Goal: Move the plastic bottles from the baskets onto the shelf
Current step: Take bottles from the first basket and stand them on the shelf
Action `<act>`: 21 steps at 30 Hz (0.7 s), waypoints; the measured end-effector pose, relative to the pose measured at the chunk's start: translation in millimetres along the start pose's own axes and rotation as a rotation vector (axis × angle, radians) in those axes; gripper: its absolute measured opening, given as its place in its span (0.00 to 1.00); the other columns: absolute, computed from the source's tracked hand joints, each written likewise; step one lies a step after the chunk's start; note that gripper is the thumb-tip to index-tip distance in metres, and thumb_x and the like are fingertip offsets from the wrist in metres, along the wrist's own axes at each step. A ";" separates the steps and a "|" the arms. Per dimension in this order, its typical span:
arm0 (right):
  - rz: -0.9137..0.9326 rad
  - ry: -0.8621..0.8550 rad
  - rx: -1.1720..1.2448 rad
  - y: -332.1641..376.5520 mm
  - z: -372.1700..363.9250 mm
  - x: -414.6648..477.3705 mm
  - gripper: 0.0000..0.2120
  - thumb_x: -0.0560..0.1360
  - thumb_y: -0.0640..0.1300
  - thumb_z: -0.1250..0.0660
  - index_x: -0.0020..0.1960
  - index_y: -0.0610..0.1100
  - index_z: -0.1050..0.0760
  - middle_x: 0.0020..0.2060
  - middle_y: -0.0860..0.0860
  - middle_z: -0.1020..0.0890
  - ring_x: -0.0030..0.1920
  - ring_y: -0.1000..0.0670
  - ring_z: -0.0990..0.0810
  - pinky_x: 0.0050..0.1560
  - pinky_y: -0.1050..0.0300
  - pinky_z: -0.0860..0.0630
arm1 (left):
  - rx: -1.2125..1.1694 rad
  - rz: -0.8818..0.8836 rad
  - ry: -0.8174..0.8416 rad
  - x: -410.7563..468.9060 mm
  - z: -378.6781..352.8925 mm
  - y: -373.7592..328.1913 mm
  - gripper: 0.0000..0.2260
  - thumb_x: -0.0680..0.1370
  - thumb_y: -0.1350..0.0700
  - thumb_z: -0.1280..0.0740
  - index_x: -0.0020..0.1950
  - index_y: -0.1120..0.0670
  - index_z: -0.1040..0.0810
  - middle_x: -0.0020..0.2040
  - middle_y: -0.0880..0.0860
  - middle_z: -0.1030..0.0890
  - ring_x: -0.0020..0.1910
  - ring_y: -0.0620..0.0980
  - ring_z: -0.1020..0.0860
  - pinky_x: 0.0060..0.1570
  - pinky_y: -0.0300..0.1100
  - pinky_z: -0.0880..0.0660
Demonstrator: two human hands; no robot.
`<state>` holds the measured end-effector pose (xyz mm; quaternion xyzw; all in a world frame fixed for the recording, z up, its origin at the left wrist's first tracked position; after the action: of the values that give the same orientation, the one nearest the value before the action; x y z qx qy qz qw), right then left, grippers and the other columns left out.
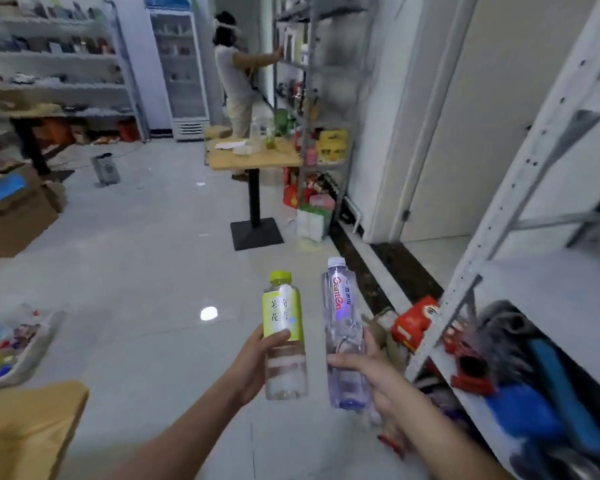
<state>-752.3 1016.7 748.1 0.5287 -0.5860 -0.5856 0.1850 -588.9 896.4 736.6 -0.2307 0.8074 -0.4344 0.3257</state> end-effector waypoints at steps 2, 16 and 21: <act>0.060 -0.098 0.076 4.9 44.5 -21.4 0.33 0.64 0.25 0.27 0.62 0.49 0.30 0.53 0.43 0.18 0.51 0.43 0.18 0.43 0.50 0.20 | 0.021 0.049 0.108 20.2 -41.3 10.9 0.29 0.66 0.54 0.25 0.64 0.59 0.27 0.50 0.61 0.19 0.45 0.58 0.20 0.49 0.55 0.22; 0.226 -0.839 0.323 -17.8 227.2 -165.5 0.45 0.44 0.41 0.18 0.60 0.46 0.29 0.53 0.43 0.19 0.49 0.39 0.18 0.44 0.47 0.20 | 0.287 0.327 0.721 84.9 -302.0 95.0 0.17 0.71 0.60 0.29 0.59 0.61 0.22 0.53 0.62 0.18 0.47 0.57 0.19 0.54 0.51 0.23; 0.304 -0.962 0.429 -8.1 256.9 -170.1 0.48 0.44 0.38 0.16 0.61 0.46 0.30 0.53 0.42 0.20 0.49 0.40 0.19 0.42 0.48 0.21 | 0.380 0.312 0.863 114.5 -363.9 111.9 0.22 0.69 0.61 0.28 0.63 0.61 0.24 0.55 0.60 0.18 0.54 0.59 0.19 0.58 0.56 0.25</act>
<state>-900.4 1287.0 746.2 0.1364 -0.7805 -0.5954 -0.1334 -941.3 1079.6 753.4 0.1573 0.8000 -0.5760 0.0591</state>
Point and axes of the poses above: each hand's wrist, its own x-axis towards the middle knuckle, its own z-axis out of the back of the hand, y = z × x, the point moved 3 cm from there along x, towards the middle knuckle
